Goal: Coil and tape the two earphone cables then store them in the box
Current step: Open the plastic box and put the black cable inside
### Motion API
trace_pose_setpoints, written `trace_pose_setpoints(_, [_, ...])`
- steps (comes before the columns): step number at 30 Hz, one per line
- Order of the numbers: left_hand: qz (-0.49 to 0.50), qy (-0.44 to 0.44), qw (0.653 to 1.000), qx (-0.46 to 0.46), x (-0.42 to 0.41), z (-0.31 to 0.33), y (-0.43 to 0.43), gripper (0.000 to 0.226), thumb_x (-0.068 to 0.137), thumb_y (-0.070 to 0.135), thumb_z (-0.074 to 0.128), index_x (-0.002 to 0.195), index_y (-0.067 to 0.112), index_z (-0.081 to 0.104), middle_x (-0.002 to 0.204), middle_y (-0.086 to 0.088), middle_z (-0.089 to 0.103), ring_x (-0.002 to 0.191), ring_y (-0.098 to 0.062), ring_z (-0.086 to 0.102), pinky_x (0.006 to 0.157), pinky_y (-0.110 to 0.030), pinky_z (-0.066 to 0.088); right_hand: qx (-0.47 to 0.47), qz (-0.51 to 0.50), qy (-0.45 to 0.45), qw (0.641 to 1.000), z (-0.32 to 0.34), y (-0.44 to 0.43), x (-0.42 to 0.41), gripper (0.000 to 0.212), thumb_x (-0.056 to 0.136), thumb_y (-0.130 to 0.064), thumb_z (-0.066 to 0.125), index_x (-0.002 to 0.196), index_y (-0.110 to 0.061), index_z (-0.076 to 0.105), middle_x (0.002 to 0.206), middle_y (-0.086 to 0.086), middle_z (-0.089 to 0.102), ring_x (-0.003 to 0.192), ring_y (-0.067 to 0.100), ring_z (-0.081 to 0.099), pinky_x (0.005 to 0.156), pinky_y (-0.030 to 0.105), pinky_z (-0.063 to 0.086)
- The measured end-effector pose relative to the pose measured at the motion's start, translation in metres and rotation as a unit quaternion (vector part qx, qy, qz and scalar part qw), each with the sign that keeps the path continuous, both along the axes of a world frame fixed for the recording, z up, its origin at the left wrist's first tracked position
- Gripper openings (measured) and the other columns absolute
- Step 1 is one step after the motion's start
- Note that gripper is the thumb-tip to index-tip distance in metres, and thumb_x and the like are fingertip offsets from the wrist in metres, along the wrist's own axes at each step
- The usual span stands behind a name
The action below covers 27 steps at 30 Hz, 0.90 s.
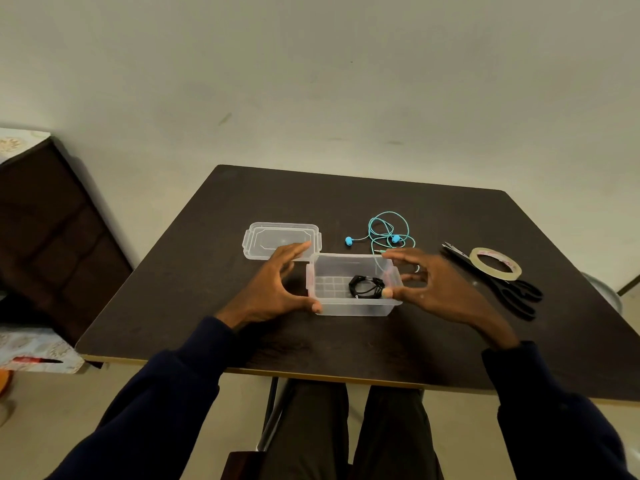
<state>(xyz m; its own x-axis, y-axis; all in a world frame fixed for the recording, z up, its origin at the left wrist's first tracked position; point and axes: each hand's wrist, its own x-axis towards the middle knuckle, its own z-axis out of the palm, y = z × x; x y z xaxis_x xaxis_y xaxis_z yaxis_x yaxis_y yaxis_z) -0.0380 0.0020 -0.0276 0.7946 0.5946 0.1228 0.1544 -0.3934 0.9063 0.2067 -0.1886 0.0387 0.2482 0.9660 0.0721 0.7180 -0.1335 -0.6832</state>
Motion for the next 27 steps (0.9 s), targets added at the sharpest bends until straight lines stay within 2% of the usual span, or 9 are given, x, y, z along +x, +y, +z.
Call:
trace_pose_setpoints(4, [0.014,0.066,0.996,0.058,-0.02,0.001,0.017,0.101,0.055,0.057,0.087,0.14,0.046,0.033,0.161,0.004,0.029,0.148,-0.019,0.029,0.118,-0.04,0.033,-0.055,0.03,-0.027,0.998,-0.009,0.002,0.001,0.102,0.063,-0.054,0.081,0.15,-0.033,0.033,0.16,-0.005,0.03,0.142,0.014,0.033,0.107,0.028,0.038])
trace_pose_setpoints(8, [0.04,0.154,0.979,0.128,-0.031,-0.004,0.034,0.114,0.056,0.064,0.086,0.151,0.036,0.028,0.163,0.002,0.025,0.148,-0.022,0.028,0.117,-0.04,0.032,-0.006,0.011,-0.03,0.999,-0.021,0.014,-0.01,0.095,0.065,-0.05,0.084,0.147,-0.029,0.042,0.158,-0.007,0.033,0.143,0.011,0.034,0.099,0.01,0.035])
trace_pose_setpoints(13, [0.013,0.199,0.973,0.119,-0.025,-0.001,0.055,0.129,0.051,0.066,0.09,0.156,0.029,0.024,0.162,0.001,0.031,0.147,-0.021,0.031,0.118,-0.045,0.03,0.017,-0.002,-0.05,0.999,-0.026,0.037,-0.031,0.093,0.068,-0.049,0.085,0.148,-0.023,0.044,0.158,-0.004,0.035,0.144,0.014,0.033,0.115,0.045,0.038])
trace_pose_setpoints(15, [-0.021,0.184,0.978,0.095,-0.019,0.005,0.064,0.124,0.051,0.059,0.093,0.153,0.032,0.029,0.154,0.009,0.041,0.139,-0.01,0.04,0.116,-0.041,0.036,0.033,-0.008,-0.051,0.998,-0.028,0.048,-0.036,0.094,0.068,-0.049,0.086,0.148,-0.023,0.043,0.158,-0.005,0.036,0.144,0.014,0.034,0.114,0.045,0.039])
trace_pose_setpoints(18, [-0.054,0.148,0.986,0.058,-0.016,0.011,0.078,0.096,0.056,0.044,0.096,0.132,0.053,0.04,0.124,0.041,0.053,0.115,0.019,0.051,0.095,-0.011,0.047,0.04,-0.026,-0.048,0.998,-0.032,0.067,-0.041,0.098,0.066,-0.053,0.086,0.149,-0.025,0.042,0.157,-0.004,0.037,0.142,0.015,0.037,0.114,0.043,0.04])
trace_pose_setpoints(19, [-0.054,0.136,0.988,0.049,-0.017,0.011,0.082,0.093,0.057,0.041,0.097,0.131,0.054,0.042,0.121,0.042,0.055,0.114,0.019,0.051,0.09,-0.008,0.049,0.043,-0.028,-0.04,0.998,-0.033,0.074,-0.043,0.099,0.065,-0.054,0.087,0.148,-0.025,0.041,0.156,-0.003,0.038,0.141,0.015,0.039,0.113,0.042,0.041])
trace_pose_setpoints(22, [-0.031,0.091,0.995,0.012,-0.021,0.008,0.093,0.104,0.059,0.04,0.096,0.146,0.039,0.039,0.134,0.023,0.057,0.124,-0.002,0.056,0.101,-0.026,0.053,0.043,-0.025,-0.033,0.998,-0.035,0.098,-0.045,0.103,0.064,-0.056,0.087,0.149,-0.025,0.039,0.155,-0.003,0.038,0.137,0.015,0.042,0.112,0.039,0.042])
trace_pose_setpoints(25, [-0.009,0.047,0.999,0.014,-0.027,0.008,0.102,0.1,0.06,0.041,0.094,0.14,0.048,0.035,0.134,0.029,0.053,0.124,0.005,0.053,0.096,-0.014,0.049,0.063,-0.019,-0.032,0.997,-0.036,0.12,-0.05,0.1,0.064,-0.057,0.087,0.147,-0.027,0.039,0.151,-0.004,0.044,0.127,0.008,0.046,0.106,0.028,0.043])
trace_pose_setpoints(27, [0.01,0.04,0.999,0.021,-0.028,0.008,0.11,0.103,0.066,0.029,0.094,0.147,0.039,0.031,0.146,0.014,0.045,0.132,-0.005,0.049,0.104,-0.022,0.046,0.073,-0.019,-0.021,0.997,-0.036,0.133,-0.054,0.1,0.064,-0.057,0.086,0.147,-0.028,0.039,0.148,-0.004,0.047,0.12,0.002,0.045,0.1,0.022,0.043])
